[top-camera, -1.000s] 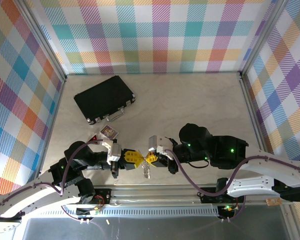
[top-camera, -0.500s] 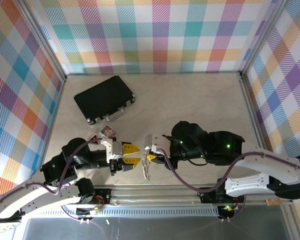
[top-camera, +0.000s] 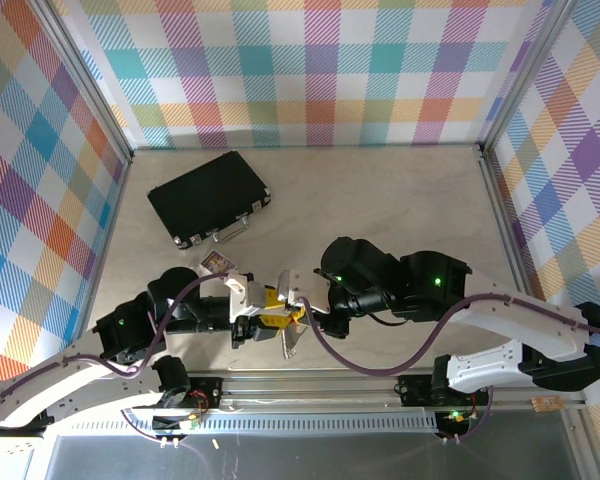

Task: Put the keys on the keyring

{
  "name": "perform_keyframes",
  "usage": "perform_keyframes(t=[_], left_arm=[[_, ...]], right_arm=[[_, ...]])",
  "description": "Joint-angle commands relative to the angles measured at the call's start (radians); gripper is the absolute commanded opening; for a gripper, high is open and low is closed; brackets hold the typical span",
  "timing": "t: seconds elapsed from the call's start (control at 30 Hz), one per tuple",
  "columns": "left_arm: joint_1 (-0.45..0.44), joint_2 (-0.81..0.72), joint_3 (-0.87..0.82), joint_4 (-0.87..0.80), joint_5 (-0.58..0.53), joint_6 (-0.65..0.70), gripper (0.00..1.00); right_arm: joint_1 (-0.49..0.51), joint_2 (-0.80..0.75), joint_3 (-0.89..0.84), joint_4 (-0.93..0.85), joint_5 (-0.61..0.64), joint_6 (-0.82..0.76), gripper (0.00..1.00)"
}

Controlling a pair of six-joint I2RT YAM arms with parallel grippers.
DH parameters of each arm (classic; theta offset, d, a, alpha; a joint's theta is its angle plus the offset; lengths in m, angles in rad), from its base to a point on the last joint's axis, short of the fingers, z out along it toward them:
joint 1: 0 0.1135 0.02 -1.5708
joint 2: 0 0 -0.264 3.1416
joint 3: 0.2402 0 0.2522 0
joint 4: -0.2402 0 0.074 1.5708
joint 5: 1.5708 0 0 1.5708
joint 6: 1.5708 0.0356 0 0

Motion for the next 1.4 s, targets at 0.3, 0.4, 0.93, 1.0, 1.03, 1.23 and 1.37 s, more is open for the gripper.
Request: perform_keyframes(t=[0.3,0.4,0.93,1.0,1.03,1.23,1.37], left_arm=[[-0.002,0.005,0.013,0.049,0.015,-0.004,0.0],[-0.003,-0.007,-0.001,0.103,0.025,-0.019,0.0],[-0.002,-0.076,-0.118,0.364,0.12,-0.149,0.0],[-0.002,-0.081,-0.136,0.4,0.125,-0.166,0.0],[-0.002,-0.082,-0.142,0.413,0.128,-0.173,0.0],[-0.002,-0.071,-0.148,0.426,0.135,-0.184,0.0],[-0.002,-0.07,-0.134,0.375,0.126,-0.17,0.0]], right_arm=[[-0.008,0.008,0.036,-0.033,-0.017,-0.013,0.0],[-0.009,0.003,0.027,-0.02,-0.02,-0.005,0.0],[-0.008,-0.148,-0.172,0.258,-0.094,0.071,0.19],[-0.007,-0.153,-0.178,0.265,-0.092,0.073,0.19],[-0.008,-0.154,-0.184,0.267,-0.092,0.074,0.19],[-0.008,-0.162,-0.203,0.285,-0.073,0.074,0.09],[-0.008,-0.154,-0.193,0.257,-0.045,0.058,0.0]])
